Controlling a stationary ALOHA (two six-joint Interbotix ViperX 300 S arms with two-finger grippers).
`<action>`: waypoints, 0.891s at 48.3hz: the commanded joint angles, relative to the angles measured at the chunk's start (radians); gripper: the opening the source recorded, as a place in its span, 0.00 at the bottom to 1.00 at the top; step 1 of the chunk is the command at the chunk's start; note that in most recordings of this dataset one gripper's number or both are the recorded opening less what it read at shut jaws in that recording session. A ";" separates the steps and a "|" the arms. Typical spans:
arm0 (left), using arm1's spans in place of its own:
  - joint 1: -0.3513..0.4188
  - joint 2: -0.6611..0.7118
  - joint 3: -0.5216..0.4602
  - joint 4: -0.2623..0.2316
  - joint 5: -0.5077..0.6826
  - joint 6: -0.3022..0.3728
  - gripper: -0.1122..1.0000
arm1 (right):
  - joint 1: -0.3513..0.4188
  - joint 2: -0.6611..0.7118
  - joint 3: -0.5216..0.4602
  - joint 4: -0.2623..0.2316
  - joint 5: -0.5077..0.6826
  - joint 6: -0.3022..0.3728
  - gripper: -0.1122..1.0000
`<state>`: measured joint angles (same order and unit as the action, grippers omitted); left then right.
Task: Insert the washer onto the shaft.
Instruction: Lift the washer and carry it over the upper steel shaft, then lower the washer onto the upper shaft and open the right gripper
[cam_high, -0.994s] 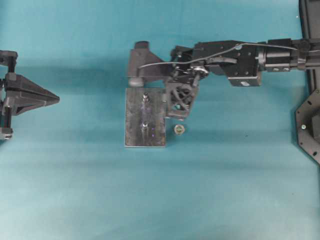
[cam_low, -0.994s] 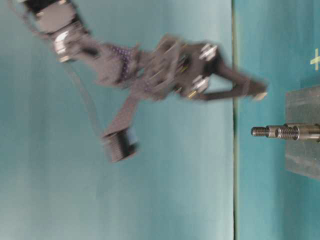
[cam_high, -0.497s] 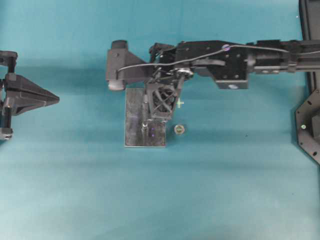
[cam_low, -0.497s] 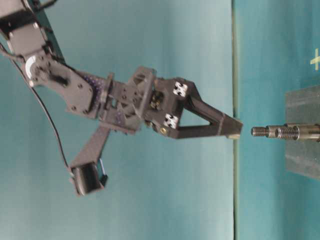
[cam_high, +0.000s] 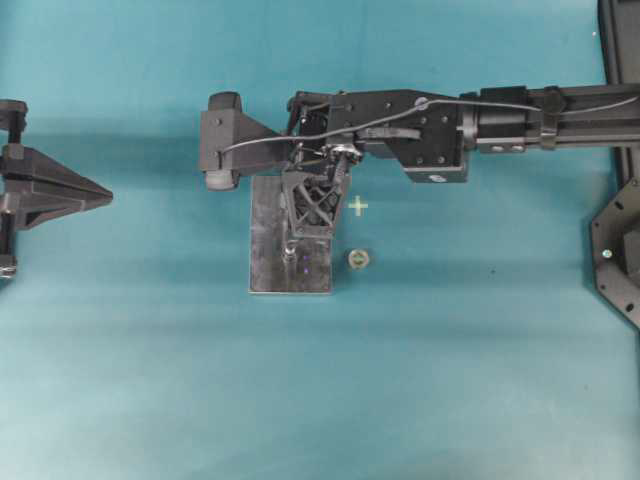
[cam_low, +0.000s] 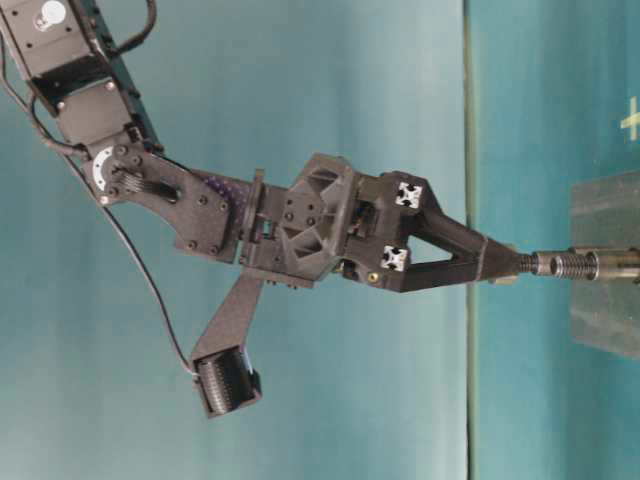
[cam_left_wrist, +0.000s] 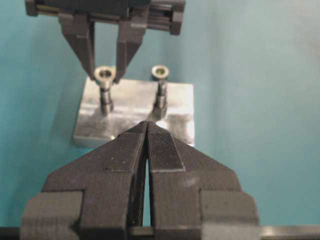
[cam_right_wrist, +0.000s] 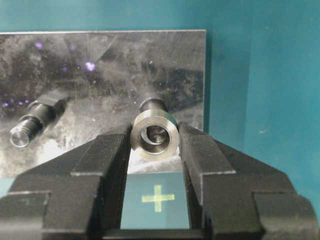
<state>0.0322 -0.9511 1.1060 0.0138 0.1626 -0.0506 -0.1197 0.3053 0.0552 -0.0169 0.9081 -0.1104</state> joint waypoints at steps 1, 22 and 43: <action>0.003 0.005 -0.009 0.003 -0.005 -0.002 0.10 | -0.008 -0.021 -0.028 -0.005 0.000 -0.011 0.40; 0.003 0.003 -0.005 0.003 -0.005 -0.002 0.10 | -0.018 -0.006 -0.029 -0.011 0.011 -0.011 0.40; 0.003 0.005 -0.006 0.003 -0.005 -0.002 0.10 | -0.021 0.003 -0.052 -0.009 0.014 -0.014 0.42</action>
<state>0.0337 -0.9526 1.1152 0.0138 0.1626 -0.0506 -0.1289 0.3221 0.0353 -0.0230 0.9250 -0.1104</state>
